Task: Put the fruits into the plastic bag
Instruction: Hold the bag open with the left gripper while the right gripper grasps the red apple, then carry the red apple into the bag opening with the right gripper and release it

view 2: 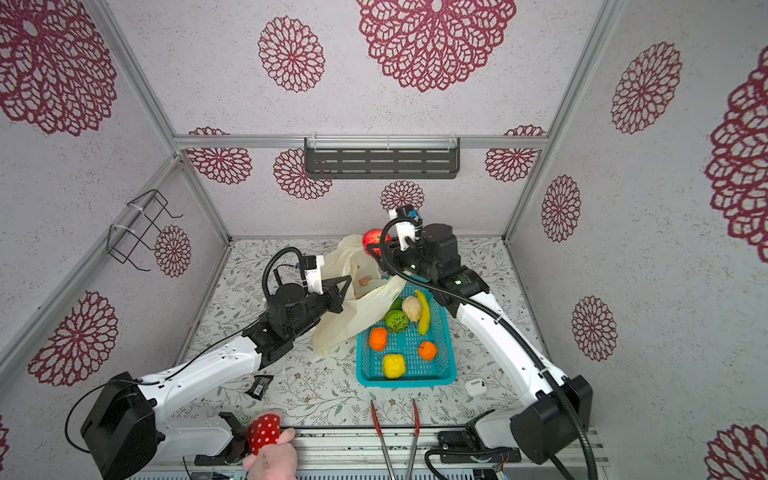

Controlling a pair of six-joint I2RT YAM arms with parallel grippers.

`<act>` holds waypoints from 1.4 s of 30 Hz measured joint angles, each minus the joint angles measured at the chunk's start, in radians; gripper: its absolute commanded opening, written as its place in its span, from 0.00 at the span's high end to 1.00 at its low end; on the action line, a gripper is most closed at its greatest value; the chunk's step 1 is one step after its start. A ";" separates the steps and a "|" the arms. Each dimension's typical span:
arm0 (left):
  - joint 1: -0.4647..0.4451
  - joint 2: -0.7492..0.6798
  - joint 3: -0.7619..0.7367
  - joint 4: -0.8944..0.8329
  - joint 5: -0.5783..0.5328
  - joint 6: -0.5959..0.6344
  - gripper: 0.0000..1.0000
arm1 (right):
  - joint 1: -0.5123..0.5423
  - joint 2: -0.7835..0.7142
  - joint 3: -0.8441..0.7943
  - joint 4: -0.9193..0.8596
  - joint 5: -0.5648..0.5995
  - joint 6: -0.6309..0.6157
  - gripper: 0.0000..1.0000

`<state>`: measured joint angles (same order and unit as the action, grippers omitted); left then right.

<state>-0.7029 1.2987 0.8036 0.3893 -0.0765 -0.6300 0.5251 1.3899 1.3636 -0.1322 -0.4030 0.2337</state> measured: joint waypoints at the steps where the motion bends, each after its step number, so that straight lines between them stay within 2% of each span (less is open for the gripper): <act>1: 0.001 -0.005 -0.008 0.008 0.000 -0.004 1.00 | 0.013 0.023 -0.002 -0.005 -0.030 -0.003 0.59; 4: 0.010 -0.023 -0.042 0.046 0.000 -0.022 1.00 | 0.035 0.075 -0.026 -0.021 -0.093 -0.004 0.59; 9: 0.045 -0.050 -0.111 0.122 0.002 -0.077 1.00 | 0.058 0.127 -0.074 -0.056 -0.127 -0.003 0.59; 23: 0.103 -0.136 -0.227 0.201 0.021 -0.179 1.00 | 0.166 0.382 0.038 -0.168 -0.084 -0.041 0.57; 26: 0.110 -0.179 -0.248 0.193 0.011 -0.186 1.00 | 0.179 0.426 0.062 -0.177 -0.063 -0.038 0.50; 31: 0.119 -0.254 -0.264 0.121 -0.023 -0.185 1.00 | 0.180 0.451 0.076 -0.182 0.002 -0.019 0.16; 32: 0.119 -0.269 -0.264 0.101 -0.033 -0.184 1.00 | 0.180 0.449 0.077 -0.180 0.021 -0.021 0.14; 37: 0.124 -0.313 -0.264 0.013 -0.082 -0.171 1.00 | 0.175 0.423 0.078 -0.179 0.089 -0.024 0.12; 42: 0.129 -0.301 -0.251 -0.066 -0.121 -0.151 1.00 | 0.158 0.340 0.063 -0.166 0.105 -0.024 0.12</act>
<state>-0.5739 0.9974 0.5522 0.3233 -0.1974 -0.7807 0.6834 1.7302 1.4261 -0.2985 -0.2981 0.2092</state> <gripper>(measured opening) 0.042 0.883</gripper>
